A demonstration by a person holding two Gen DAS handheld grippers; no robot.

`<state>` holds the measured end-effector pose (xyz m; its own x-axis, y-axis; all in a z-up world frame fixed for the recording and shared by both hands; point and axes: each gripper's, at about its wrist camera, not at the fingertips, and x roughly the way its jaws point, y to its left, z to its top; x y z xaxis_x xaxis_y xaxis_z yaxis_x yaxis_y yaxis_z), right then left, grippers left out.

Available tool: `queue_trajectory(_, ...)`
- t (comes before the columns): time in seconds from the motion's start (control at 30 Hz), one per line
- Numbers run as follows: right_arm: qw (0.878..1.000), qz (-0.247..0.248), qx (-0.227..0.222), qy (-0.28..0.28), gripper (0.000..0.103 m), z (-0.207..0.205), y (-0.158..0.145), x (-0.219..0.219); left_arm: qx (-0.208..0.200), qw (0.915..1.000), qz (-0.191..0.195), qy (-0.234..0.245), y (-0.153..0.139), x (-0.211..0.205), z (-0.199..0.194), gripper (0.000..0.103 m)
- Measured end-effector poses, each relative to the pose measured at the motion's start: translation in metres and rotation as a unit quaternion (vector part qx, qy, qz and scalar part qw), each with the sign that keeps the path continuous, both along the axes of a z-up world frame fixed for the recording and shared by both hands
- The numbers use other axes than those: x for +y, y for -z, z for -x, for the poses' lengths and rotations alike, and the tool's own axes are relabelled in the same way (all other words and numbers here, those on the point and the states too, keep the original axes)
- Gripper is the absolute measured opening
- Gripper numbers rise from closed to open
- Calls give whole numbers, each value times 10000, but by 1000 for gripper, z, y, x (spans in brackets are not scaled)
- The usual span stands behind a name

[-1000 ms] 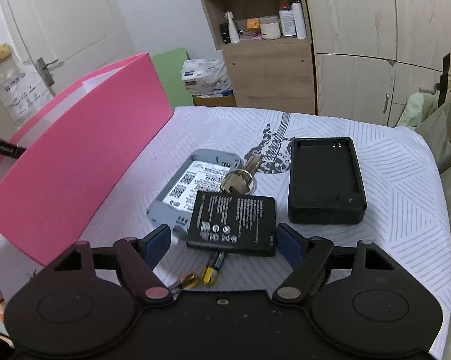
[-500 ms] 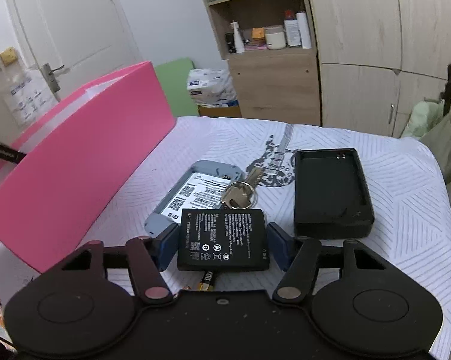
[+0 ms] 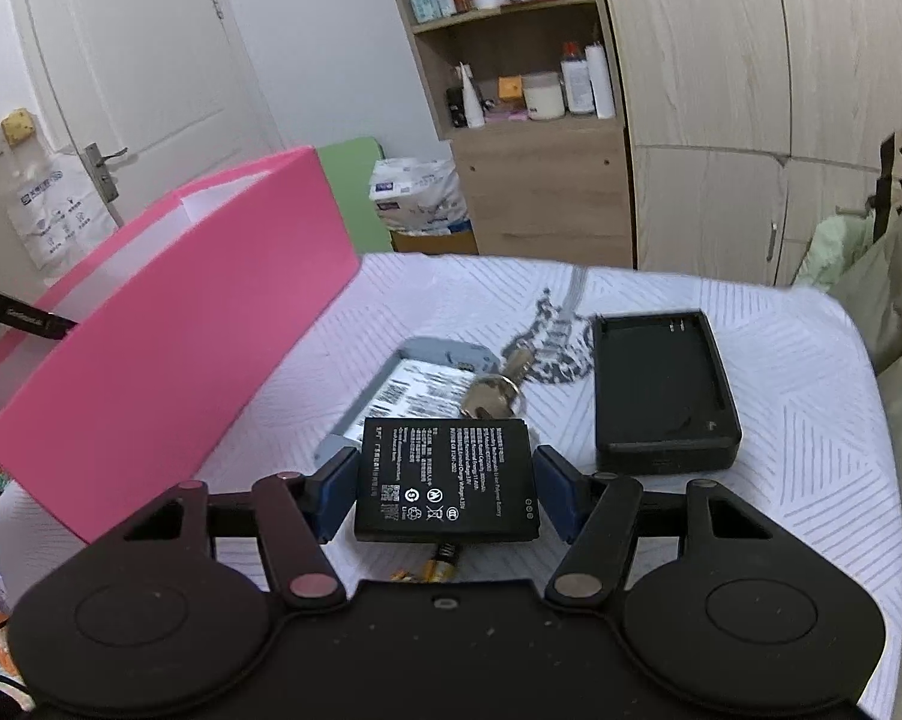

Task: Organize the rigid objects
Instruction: 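Carry the black battery into the box and open the right tool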

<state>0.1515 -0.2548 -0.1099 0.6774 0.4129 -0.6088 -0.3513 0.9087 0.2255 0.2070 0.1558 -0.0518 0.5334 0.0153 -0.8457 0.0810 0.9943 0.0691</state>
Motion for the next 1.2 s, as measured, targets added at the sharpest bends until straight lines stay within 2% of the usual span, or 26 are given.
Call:
queue_trajectory(0.17, 9991, 17, -337, -255, 68, 15, -30, 14, -15, 10000, 35, 46, 0, 2, 0, 10)
queue_trajectory(0.27, 9953, 3, -695, -673, 68, 22, -62, 30, -21, 9999, 114, 24, -1, 4, 0, 10)
queue_trajectory(0.43, 9815, 42, -1195, -1497, 68, 19, -107, 69, -31, 9999, 161, 4, -1, 6, 1, 10)
queue_trajectory(0.57, 9609, 589, -1397, -2315, 68, 6, -129, 116, -25, 10000, 76, 25, -1, 4, 0, 10)
queue_trajectory(0.67, 9438, 1140, -1246, -2841, 68, -14, -132, 154, -30, 10000, 37, 39, -1, 3, 0, 10)
queue_trajectory(0.77, 9270, 1673, -931, -3226, 68, -33, -123, 188, -93, 9999, 67, 30, -1, 4, 2, 10)
queue_trajectory(0.97, 8710, 3010, -414, -3861, 68, -48, -89, 235, -162, 9999, 20, 33, -2, 1, 3, 10)
queue_trajectory(1.2, 8419, 3419, 238, -4169, 68, -55, -75, 260, -139, 9999, 17, 89, -1, 1, 2, 10)
